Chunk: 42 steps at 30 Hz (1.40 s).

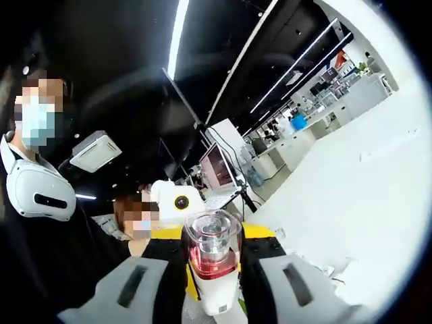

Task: Arrange the skincare products in the storage area until every visible bottle or jar stands upright without overlapping.

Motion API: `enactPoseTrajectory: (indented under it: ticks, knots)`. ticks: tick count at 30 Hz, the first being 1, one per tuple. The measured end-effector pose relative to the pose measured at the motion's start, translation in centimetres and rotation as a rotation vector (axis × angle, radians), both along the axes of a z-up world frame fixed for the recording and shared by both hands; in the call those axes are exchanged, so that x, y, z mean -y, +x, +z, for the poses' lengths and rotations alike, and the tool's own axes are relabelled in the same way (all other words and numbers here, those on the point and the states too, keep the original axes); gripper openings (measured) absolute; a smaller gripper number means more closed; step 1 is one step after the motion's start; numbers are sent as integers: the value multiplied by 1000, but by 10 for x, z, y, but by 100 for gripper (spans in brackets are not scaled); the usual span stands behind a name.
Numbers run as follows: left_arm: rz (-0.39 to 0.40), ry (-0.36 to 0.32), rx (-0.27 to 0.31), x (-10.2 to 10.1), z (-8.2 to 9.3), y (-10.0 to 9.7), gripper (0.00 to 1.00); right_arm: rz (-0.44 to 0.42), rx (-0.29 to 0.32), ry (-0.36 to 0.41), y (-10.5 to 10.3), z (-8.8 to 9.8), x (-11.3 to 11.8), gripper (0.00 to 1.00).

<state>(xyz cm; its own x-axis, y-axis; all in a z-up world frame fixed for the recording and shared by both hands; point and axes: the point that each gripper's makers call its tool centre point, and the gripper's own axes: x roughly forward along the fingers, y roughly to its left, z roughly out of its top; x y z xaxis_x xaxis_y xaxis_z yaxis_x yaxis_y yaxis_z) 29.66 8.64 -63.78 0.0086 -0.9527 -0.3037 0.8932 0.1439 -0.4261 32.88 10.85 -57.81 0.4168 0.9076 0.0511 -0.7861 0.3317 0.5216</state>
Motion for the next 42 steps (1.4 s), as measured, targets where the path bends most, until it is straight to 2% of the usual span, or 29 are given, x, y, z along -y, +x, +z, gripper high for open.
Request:
enactPoseTrajectory:
  ticks: [3,4,6,9,16,20,21,27,42]
  knots:
    - [-16,14,11,3,-5,-3,25,6,21,-61,-3,-4,-1,28]
    - [-23,27,29,4,-8,-3,25,1,12,-76,-2,-6,-1,28]
    - [-21,35,26,7,-11,-2,26,-22,-32,-96,0,-11,1,28]
    - [-22,26,9,12,-13,-1,26,-41,-21,-106,1,-11,5,28]
    - [-30,85,58,24,-30,0,26,-76,-3,-228,0,-27,11,28]
    - [-45,148,128,27,-44,2,26,-90,6,-306,-1,-41,16,28]
    - [-49,159,126,28,-47,2,26,-89,5,-318,-2,-43,16,28]
    - [-57,170,135,32,-51,3,26,-118,7,-335,-1,-47,22,28]
    - [-53,216,209,43,-64,13,27,-131,50,-425,3,-58,30,29]
